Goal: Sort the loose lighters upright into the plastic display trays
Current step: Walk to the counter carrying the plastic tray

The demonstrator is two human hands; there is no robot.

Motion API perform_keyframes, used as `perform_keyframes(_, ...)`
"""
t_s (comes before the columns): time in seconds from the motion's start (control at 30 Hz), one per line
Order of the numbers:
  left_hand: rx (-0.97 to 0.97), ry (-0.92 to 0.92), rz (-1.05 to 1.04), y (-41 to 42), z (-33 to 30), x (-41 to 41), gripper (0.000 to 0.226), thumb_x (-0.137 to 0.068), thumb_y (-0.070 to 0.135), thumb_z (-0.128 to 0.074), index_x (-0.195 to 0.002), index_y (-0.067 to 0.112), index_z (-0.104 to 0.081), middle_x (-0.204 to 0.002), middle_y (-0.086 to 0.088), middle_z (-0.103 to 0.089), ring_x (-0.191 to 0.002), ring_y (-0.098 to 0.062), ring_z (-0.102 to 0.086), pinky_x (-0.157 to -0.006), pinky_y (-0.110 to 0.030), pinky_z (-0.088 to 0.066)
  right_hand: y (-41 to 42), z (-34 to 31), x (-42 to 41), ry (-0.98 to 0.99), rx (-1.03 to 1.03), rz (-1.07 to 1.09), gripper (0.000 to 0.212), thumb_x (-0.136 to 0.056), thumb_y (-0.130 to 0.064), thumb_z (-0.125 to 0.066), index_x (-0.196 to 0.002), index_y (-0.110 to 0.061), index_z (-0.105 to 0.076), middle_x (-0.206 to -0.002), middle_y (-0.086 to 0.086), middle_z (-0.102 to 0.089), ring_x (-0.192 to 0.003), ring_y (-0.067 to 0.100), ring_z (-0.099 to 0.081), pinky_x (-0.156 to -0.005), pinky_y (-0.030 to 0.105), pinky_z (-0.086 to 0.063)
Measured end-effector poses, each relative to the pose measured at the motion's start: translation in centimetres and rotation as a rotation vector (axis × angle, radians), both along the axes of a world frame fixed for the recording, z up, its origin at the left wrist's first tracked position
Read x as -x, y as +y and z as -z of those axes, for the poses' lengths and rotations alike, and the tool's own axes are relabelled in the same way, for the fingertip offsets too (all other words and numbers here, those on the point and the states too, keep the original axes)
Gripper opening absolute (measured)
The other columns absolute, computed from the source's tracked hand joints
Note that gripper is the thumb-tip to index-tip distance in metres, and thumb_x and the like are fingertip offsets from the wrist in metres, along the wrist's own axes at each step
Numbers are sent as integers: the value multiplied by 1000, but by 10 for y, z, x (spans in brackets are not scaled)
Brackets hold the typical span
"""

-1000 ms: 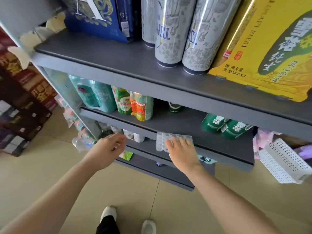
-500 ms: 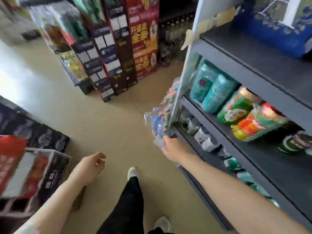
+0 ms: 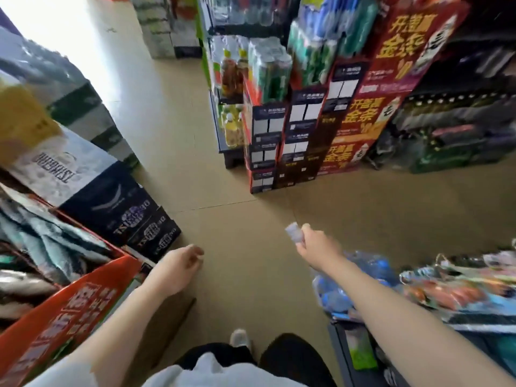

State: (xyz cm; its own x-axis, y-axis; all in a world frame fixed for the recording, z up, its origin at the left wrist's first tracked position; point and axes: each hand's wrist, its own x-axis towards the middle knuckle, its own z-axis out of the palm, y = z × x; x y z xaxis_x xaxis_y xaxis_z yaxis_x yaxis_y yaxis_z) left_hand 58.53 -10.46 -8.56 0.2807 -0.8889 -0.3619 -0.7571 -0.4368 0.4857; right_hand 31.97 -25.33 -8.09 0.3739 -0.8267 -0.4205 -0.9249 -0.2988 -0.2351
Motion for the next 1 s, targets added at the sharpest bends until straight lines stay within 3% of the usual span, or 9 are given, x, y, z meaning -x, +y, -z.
perform_keyframes(0.23,187,68,-13,-163,-29,-67,22,-89,23,-50,-110,20,-57,-95,4,-62,-81,-15,-59,-76,-28,-48,-156,12,-59,132,4,-21,9,-89,-24,-38,-91,-18,-32,-106,13,-61,-88,32,-58,-64,32,-38)
perform_keyframes(0.4,163,60,-154,-261,-20,-150,23,-88,20,-51,-111,17,-56,-97,0,-63,-82,-17,-58,-77,-29,-47,-289,8,-145,110,13,-128,13,-89,-25,-36,-100,-18,-38,-98,9,-63,-80,28,-59,-62,34,-43)
perform_keyframes(0.53,49,67,-331,-311,-8,-227,21,-87,22,-52,-108,20,-57,-98,-1,-64,-80,-15,-60,-74,-30,-51,-380,-14,-248,49,2,-275,20,-91,-25,-37,-106,-13,-39,-104,15,-61,-92,34,-60,-65,37,-42)
perform_keyframes(0.7,17,0,-547,-342,-13,-330,20,-88,22,-51,-107,18,-56,-89,1,-61,-73,-16,-58,-61,-25,-43,-448,-37,-397,-107,-19,-481,11,-91,-23,-40,-88,-14,-35,-80,9,-50,-74,30,-53,-59,33,-36)
perform_keyframes(0.87,41,-37,-675,-372,-4,-455,19,-87,22,-53,-105,16,-57,-86,0,-62,-68,-15,-56,-62,-26,-41,-493,-38,-557,-199,-15,-625,15,-90,-24,-42,-83,-15,-33,-75,6,-48,-70,29,-50,-59,34,-38)
perform_keyframes(1.0,9,-20,-692,-408,0,-547,22,-88,24,-52,-108,18,-57,-87,2,-61,-73,-13,-58,-63,-26,-44,-530,-32,-662,-187,-64,-661,14,-91,-20,-42,-83,-13,-34,-76,6,-48,-68,26,-46,-55,32,-31)
